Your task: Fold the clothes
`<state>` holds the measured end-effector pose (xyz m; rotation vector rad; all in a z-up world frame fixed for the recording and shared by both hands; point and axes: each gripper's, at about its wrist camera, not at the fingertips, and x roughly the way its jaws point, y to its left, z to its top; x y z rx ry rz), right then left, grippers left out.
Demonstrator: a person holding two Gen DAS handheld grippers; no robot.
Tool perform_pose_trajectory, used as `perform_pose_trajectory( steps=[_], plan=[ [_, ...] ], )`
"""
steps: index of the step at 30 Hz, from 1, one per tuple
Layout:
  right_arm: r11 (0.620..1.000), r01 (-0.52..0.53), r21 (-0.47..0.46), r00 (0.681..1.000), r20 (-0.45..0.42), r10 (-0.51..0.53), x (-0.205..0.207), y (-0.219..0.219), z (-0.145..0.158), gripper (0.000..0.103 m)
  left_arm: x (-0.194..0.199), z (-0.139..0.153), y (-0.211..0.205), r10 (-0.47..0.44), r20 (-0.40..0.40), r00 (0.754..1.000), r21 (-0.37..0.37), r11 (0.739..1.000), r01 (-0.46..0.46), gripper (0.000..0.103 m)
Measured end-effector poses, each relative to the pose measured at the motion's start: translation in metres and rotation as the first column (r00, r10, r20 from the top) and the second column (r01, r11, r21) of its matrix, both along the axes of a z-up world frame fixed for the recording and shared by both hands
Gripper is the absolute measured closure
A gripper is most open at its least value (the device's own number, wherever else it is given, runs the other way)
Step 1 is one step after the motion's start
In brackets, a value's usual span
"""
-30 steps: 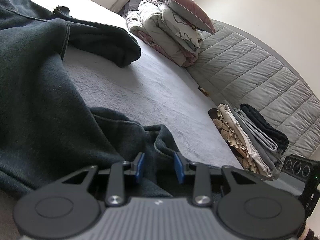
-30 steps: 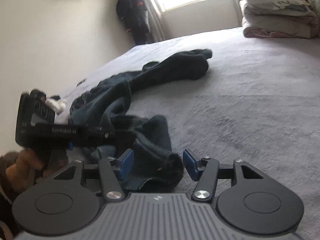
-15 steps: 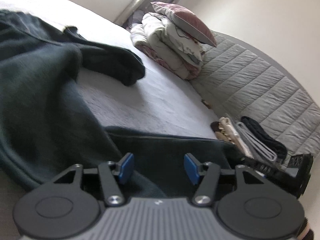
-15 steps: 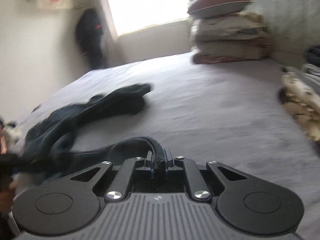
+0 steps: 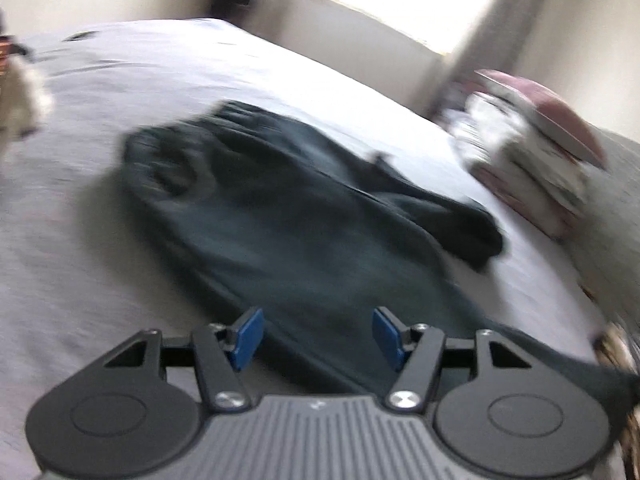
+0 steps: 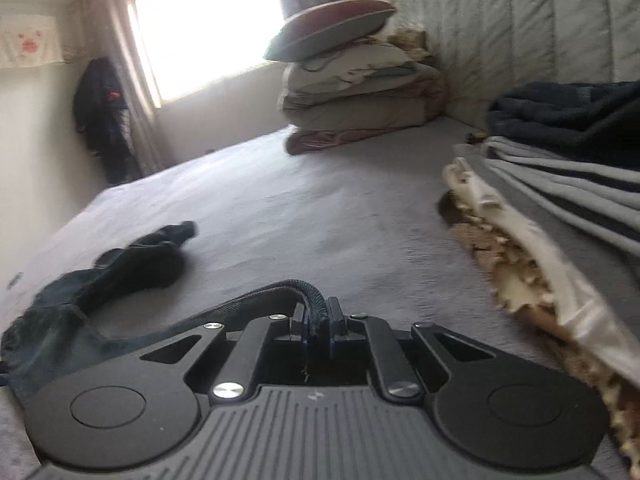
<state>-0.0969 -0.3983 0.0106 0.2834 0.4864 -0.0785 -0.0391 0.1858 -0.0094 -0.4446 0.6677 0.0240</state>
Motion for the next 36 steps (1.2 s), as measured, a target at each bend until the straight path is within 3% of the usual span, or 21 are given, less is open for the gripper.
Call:
perform_pose_trajectory(
  steps=[4,8,10,15,16,17,19,24,28,36],
  plan=[
    [0.999,0.050,0.010,0.998,-0.050,-0.049,0.009,-0.012,-0.014,0.094,0.015,-0.009,0.040,0.200,-0.042,0.979,-0.005,0.980,-0.201,0.038],
    [0.997,0.075,0.014,0.992,-0.102,-0.073,0.025,-0.020,-0.031,0.095,0.026,-0.027,0.086,0.375,-0.103,0.921,-0.149,0.910,-0.387,0.038],
    [0.995,0.092,0.026,0.989,-0.123,-0.088,0.035,-0.023,-0.041,0.095,0.030,-0.030,0.097,0.401,-0.095,0.911,-0.217,0.885,-0.412,0.038],
    [0.990,0.135,0.047,0.978,-0.169,-0.125,0.049,-0.022,-0.061,0.094,0.049,-0.032,0.100,0.403,-0.060,0.913,-0.227,0.885,-0.406,0.041],
    [0.989,0.142,0.043,0.976,-0.170,-0.133,0.050,-0.020,-0.062,0.094,0.051,-0.035,0.101,0.406,-0.054,0.912,-0.241,0.881,-0.406,0.049],
    [0.988,0.148,0.034,0.975,-0.170,-0.140,0.051,-0.018,-0.062,0.094,0.053,-0.038,0.103,0.406,-0.052,0.912,-0.252,0.879,-0.406,0.074],
    [0.987,0.159,0.013,0.974,-0.165,-0.154,0.052,-0.014,-0.060,0.094,0.051,-0.039,0.102,0.416,-0.044,0.908,-0.253,0.875,-0.413,0.090],
    [0.981,0.171,-0.092,0.978,-0.104,-0.180,0.049,-0.005,-0.043,0.095,0.030,-0.012,0.076,0.417,0.046,0.908,-0.120,0.905,-0.409,0.093],
    [0.975,0.168,-0.143,0.980,-0.079,-0.180,0.045,-0.014,-0.029,0.096,0.001,0.004,0.063,0.411,0.058,0.910,-0.098,0.909,-0.405,0.093],
    [0.978,0.166,-0.123,0.970,-0.159,-0.185,0.057,-0.036,-0.057,0.094,-0.011,-0.028,0.050,0.402,0.015,0.915,0.038,0.915,-0.403,0.088]
  ],
)
